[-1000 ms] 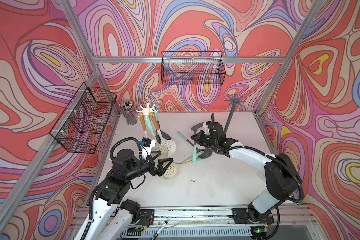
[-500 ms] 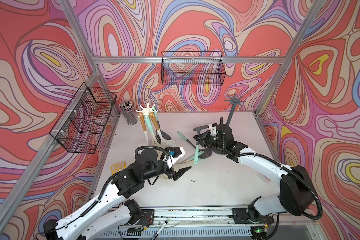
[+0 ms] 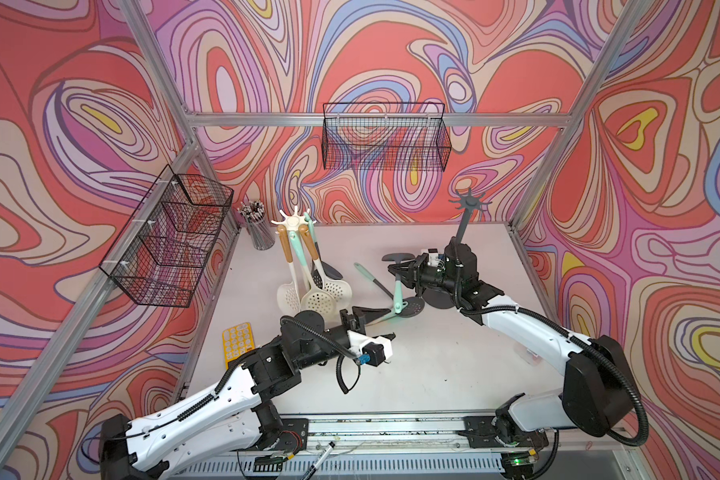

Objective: Hang the skimmer on the kitchen utensil rack
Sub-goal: Pick up the skimmer from the center of the board.

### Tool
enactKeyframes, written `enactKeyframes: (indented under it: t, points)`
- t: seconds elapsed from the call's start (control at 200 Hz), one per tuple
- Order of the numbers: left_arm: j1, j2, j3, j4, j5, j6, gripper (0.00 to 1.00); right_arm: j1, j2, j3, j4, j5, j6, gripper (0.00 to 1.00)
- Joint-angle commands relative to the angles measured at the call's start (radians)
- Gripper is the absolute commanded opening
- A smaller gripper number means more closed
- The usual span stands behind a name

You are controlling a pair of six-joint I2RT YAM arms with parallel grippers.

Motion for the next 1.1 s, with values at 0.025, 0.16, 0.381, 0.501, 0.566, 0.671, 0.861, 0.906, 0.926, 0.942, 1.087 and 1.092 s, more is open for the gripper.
enactKeyframes:
  t: [0.025,0.16,0.381,0.501,0.566,0.671,0.861,0.906,0.926,0.942,1.087,1.092]
  points:
    - [-0.005,0.05,-0.023,0.107,-0.047,0.22,0.59,-0.004,0.019,0.02,0.071,-0.045,0.104,0.0]
    - [-0.006,0.108,-0.056,0.263,-0.086,0.257,0.57,-0.004,0.025,0.025,0.088,-0.055,0.114,0.0]
    - [0.012,0.146,-0.062,0.371,-0.08,0.242,0.5,-0.004,0.016,0.009,0.104,-0.062,0.122,0.0]
    - [0.042,0.132,-0.051,0.358,-0.067,0.218,0.49,-0.004,0.018,0.006,0.114,-0.068,0.124,0.0]
    - [0.07,0.122,-0.05,0.362,-0.053,0.195,0.49,-0.004,0.02,0.005,0.115,-0.071,0.123,0.0]
    - [0.099,0.099,-0.055,0.364,-0.044,0.179,0.49,-0.003,0.02,0.0,0.128,-0.072,0.129,0.0]
    - [0.112,0.108,-0.046,0.332,-0.013,0.191,0.5,-0.004,0.029,0.009,0.141,-0.075,0.131,0.0]
    - [0.112,0.123,-0.04,0.333,-0.008,0.197,0.5,-0.004,0.031,0.011,0.143,-0.077,0.131,0.0]
    - [0.113,0.131,-0.039,0.338,-0.005,0.199,0.5,-0.004,0.032,0.009,0.143,-0.078,0.131,0.0]
    - [0.112,0.137,-0.037,0.344,-0.003,0.2,0.5,-0.004,0.031,0.009,0.145,-0.079,0.131,0.0]
    - [0.112,0.196,-0.014,0.403,0.016,0.214,0.49,-0.004,0.038,0.013,0.154,-0.085,0.132,0.01]
    - [0.112,0.198,-0.013,0.405,0.017,0.214,0.49,-0.004,0.038,0.014,0.155,-0.085,0.131,0.01]
